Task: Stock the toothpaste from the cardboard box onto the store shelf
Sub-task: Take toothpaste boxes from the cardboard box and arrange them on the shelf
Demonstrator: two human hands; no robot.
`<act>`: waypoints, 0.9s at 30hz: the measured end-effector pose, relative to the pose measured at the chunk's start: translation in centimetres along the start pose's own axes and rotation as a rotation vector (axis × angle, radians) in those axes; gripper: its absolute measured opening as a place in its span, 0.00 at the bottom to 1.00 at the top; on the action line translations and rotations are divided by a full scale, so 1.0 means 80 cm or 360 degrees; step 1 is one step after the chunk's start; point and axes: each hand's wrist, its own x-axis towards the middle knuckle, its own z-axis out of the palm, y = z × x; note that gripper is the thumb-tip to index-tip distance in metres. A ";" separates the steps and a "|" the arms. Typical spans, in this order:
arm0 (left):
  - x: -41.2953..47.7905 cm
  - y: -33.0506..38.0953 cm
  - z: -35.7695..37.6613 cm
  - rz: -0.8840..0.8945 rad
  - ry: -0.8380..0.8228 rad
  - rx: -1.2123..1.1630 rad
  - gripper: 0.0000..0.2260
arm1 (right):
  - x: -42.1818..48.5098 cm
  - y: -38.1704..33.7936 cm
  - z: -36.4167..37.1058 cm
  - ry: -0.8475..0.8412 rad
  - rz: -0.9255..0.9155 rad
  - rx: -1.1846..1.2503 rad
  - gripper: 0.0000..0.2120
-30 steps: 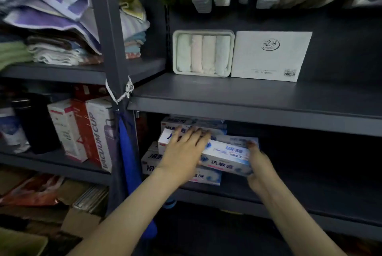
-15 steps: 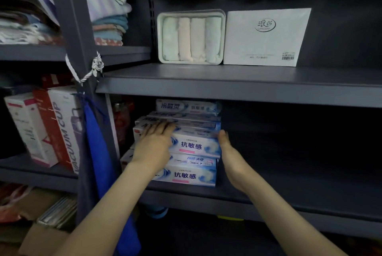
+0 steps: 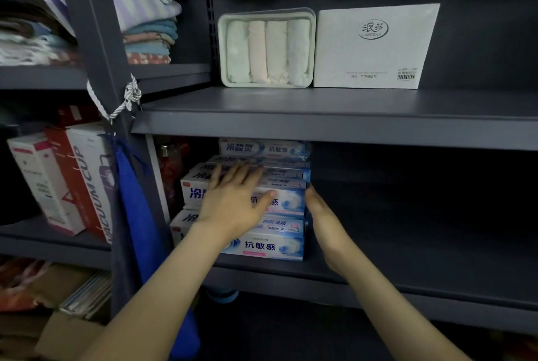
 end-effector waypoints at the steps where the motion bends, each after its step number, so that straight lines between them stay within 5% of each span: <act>1: 0.003 0.004 0.001 0.0014 -0.0039 -0.0025 0.39 | -0.005 0.001 0.000 -0.0005 -0.0048 -0.0016 0.24; 5: 0.021 0.011 -0.005 -0.0004 -0.0156 -0.0025 0.26 | -0.016 -0.002 0.007 0.0019 -0.0062 -0.0206 0.27; 11: -0.034 0.059 -0.031 -0.0099 -0.0315 -0.0157 0.28 | -0.099 -0.053 -0.015 0.0189 0.0142 -0.0306 0.25; 20: -0.191 0.328 -0.176 0.0393 -0.1009 -0.0675 0.25 | -0.386 -0.186 -0.175 0.0427 0.0719 -0.1004 0.19; 27: -0.243 0.587 -0.307 0.0941 -0.0915 -0.0709 0.27 | -0.605 -0.285 -0.355 0.0873 0.0609 -0.1485 0.19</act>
